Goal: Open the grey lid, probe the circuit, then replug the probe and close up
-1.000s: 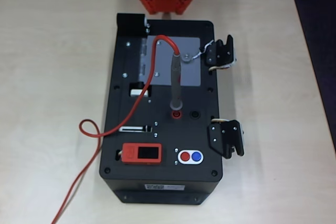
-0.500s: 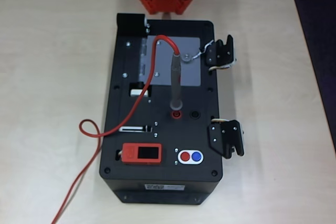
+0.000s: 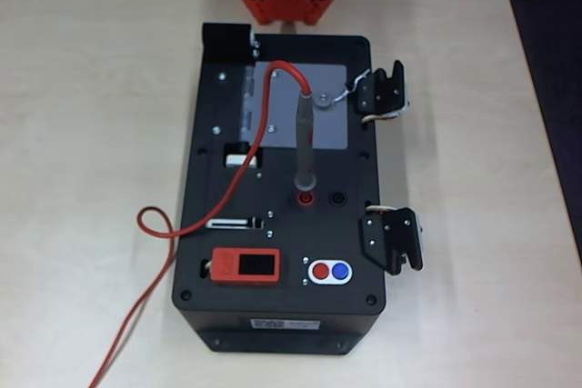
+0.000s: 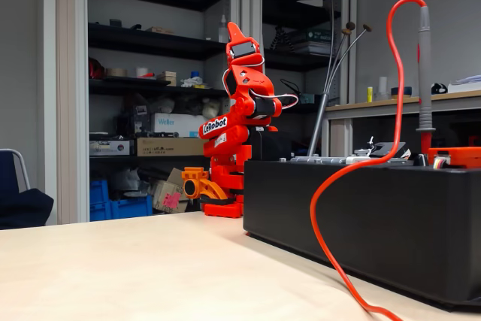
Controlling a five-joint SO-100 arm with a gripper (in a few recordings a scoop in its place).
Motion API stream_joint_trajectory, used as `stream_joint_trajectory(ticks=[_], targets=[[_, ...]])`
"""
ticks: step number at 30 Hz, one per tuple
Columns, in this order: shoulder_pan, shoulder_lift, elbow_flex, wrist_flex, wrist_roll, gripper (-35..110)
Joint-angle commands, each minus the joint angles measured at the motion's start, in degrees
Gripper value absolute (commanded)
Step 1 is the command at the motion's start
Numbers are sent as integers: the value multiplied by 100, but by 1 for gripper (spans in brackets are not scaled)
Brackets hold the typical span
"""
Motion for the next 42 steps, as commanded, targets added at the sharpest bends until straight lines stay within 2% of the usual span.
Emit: stream_joint_trajectory(ticks=[1,8,9,11,13,17,19,22,24,27,33,42], targets=[[-70,-18,18,-114,70,0],[-53,-18,18,-114,-44,0],[35,-9,18,-114,-677,0],[431,-26,18,-114,-3094,0],[879,-18,18,-97,-3850,0],[1775,-18,18,-105,-4711,0],[2188,0,18,-105,-4043,0],[2593,35,18,-44,-1758,1],[3067,141,18,316,-1617,0],[3498,369,0,1564,-721,0],[3393,360,-123,3331,-237,0],[3349,352,-1494,6047,26,0]])
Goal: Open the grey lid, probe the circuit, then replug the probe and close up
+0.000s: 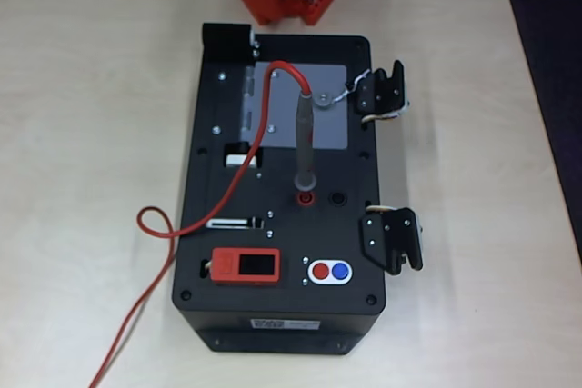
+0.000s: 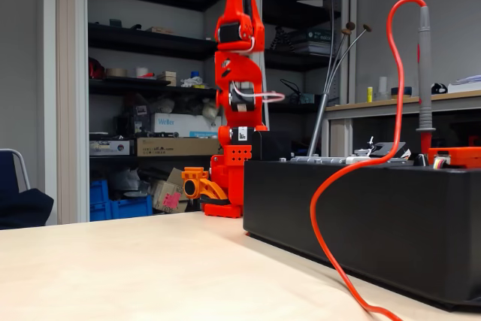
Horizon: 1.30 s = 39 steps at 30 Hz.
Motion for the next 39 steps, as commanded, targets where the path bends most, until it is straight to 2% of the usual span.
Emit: stream_joint_trajectory(ticks=[1,11,16,20,25,30,35,37,39], targets=[[-18,53,-686,800,26,0],[-360,-149,-2619,3911,-299,0],[-1354,-360,-3155,4685,-967,1],[-2373,-694,-3560,5317,-1898,1],[-3542,-1802,-4421,6434,-3067,1],[-4474,-2909,-4922,7559,-3788,1],[-4860,-4034,-5159,8235,-5273,1],[-5027,-4553,-5581,8824,-6249,0],[-5177,-4975,-5977,9475,-7734,0]])
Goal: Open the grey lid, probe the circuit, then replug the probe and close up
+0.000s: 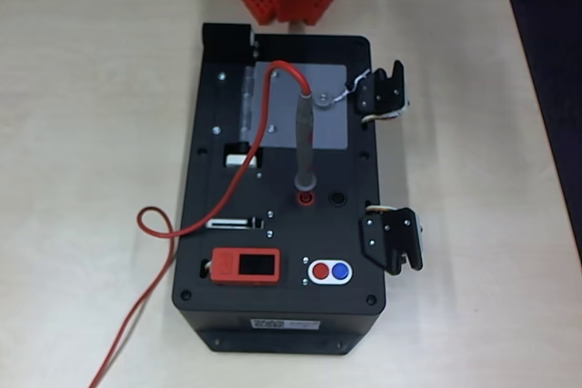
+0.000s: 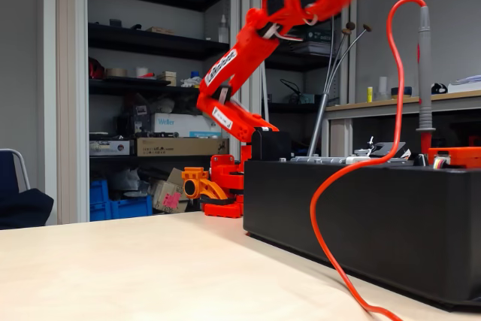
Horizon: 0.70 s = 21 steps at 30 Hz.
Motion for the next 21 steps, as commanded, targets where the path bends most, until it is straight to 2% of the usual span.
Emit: stream_joint_trajectory(ticks=[1,4,6,9,14,21], targets=[[-272,-598,-694,879,-2303,1],[-264,-967,-773,1450,-4359,2],[-237,-1160,-791,1749,-5388,1],[-237,-1292,-773,2232,-6398,0],[-281,-1195,-519,2909,-7031,0],[-114,-800,26,3472,-6671,0]])
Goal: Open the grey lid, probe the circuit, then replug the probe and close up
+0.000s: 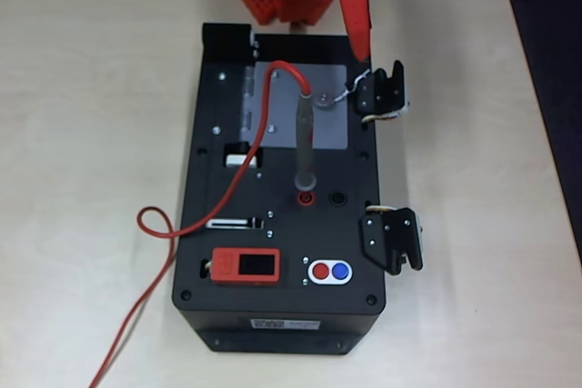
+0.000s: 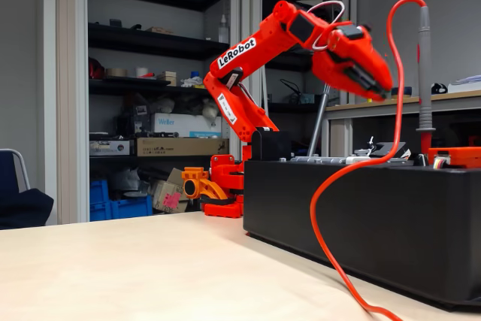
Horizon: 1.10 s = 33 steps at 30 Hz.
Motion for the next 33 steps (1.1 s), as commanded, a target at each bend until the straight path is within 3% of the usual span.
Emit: stream_joint_trajectory(ticks=[1,4,7,15,33], targets=[[18,316,202,246,264,0],[26,387,308,492,457,0],[-70,387,325,773,642,16],[167,193,650,932,694,24],[-360,9,1310,18,1116,20]])
